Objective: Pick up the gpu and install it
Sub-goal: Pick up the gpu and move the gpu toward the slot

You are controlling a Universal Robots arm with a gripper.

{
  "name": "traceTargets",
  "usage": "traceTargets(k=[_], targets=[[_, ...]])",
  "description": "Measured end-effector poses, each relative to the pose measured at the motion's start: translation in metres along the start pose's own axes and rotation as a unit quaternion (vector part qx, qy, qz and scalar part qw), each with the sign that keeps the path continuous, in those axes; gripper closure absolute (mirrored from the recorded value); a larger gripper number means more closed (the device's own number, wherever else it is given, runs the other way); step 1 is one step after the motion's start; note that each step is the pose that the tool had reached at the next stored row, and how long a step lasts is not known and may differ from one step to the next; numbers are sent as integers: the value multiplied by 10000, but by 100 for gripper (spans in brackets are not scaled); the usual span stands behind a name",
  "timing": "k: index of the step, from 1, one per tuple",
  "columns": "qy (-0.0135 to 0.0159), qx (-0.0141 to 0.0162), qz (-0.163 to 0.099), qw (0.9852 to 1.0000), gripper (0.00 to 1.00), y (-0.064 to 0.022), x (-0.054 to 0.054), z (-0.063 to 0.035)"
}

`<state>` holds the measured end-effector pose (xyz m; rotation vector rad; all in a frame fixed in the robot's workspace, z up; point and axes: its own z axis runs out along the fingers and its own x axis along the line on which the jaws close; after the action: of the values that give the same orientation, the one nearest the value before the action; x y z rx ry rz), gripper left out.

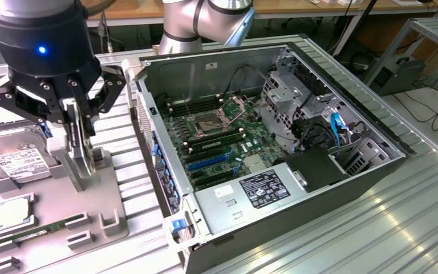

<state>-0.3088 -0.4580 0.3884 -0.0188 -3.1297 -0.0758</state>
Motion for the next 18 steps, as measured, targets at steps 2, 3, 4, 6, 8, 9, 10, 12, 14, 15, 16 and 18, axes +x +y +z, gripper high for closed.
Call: traceTargets(k=[2,3,4,6,8,9,10,12,14,15,16,18], targets=[[0,-6,0,10000,72,3,1,-57],[1,-7,0,10000,72,4,1,-91],[0,-8,0,10000,72,6,2,-123],[0,-9,0,10000,72,9,3,-198],[0,-10,0,10000,72,13,3,-274],[0,-11,0,10000,72,15,4,-315],[0,-10,0,10000,72,17,4,-352],[0,-10,0,10000,72,21,5,-429],[-1,-1,-1,10000,72,22,5,-460],[0,17,0,10000,72,24,6,-461],[-129,16,-25,9999,72,33,6,-461],[-135,16,-28,9999,72,33,-4,-460]])
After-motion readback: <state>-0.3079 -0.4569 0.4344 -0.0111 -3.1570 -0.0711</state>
